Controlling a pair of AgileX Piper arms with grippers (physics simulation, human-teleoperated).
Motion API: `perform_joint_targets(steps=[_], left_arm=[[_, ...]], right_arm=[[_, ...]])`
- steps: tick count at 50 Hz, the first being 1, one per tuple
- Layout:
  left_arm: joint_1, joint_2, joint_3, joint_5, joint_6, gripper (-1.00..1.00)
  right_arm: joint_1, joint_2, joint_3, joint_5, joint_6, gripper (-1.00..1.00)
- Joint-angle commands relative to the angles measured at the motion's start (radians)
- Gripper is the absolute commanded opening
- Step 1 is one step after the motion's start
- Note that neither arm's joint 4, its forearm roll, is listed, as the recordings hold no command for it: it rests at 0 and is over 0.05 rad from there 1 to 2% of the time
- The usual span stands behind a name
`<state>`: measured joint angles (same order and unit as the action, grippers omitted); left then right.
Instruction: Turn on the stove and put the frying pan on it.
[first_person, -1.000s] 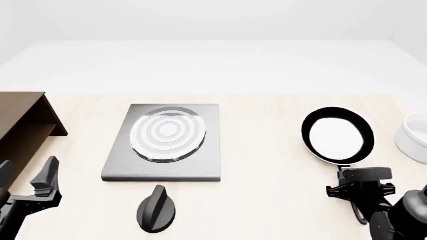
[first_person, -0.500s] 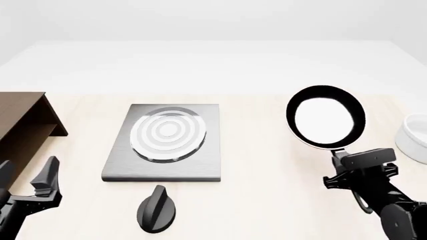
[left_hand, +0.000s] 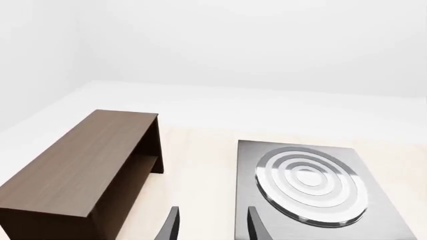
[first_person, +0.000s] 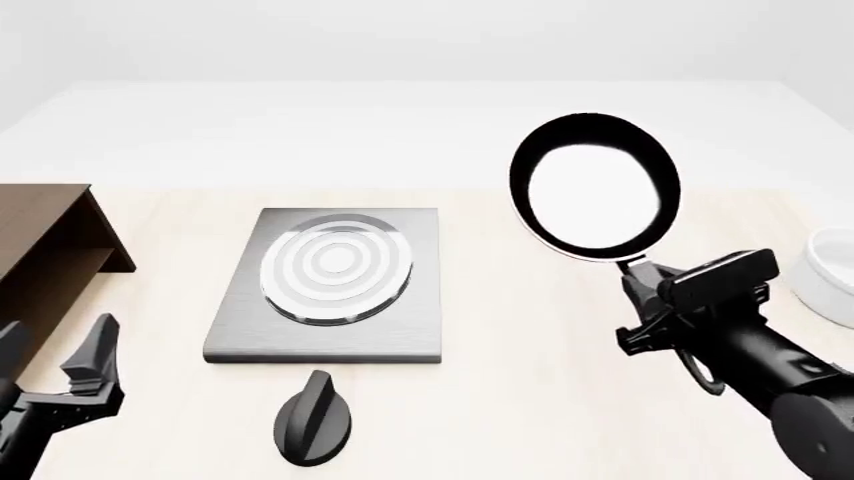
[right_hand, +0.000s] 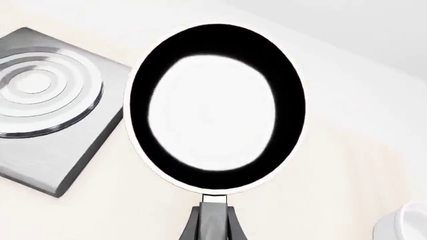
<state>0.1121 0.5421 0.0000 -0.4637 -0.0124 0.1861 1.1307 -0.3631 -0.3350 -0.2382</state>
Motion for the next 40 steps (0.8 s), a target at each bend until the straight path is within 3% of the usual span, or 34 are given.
perform_joint_targets(steps=[1,9,14,18,22,40], left_arm=[[-0.022,-0.025,0.0,0.011,-0.013,1.0],[-0.024,-0.036,0.0,0.023,-0.016,1.0],[-0.027,-0.044,0.0,0.031,-0.017,1.0],[-0.028,-0.038,0.0,0.025,-0.018,1.0],[-0.027,-0.041,0.0,0.028,-0.02,1.0],[-0.027,-0.033,0.0,0.017,-0.023,1.0]], right_arm=[[0.116,0.003,-0.059,0.004,0.01,-1.0],[0.165,0.084,-0.059,-0.07,0.017,-1.0],[0.194,0.093,-0.101,-0.042,0.028,-1.0],[0.211,0.149,-0.107,-0.093,0.034,-1.0],[0.236,0.153,-0.135,-0.07,0.036,-1.0],[0.31,0.269,-0.191,-0.133,0.045,-1.0]])
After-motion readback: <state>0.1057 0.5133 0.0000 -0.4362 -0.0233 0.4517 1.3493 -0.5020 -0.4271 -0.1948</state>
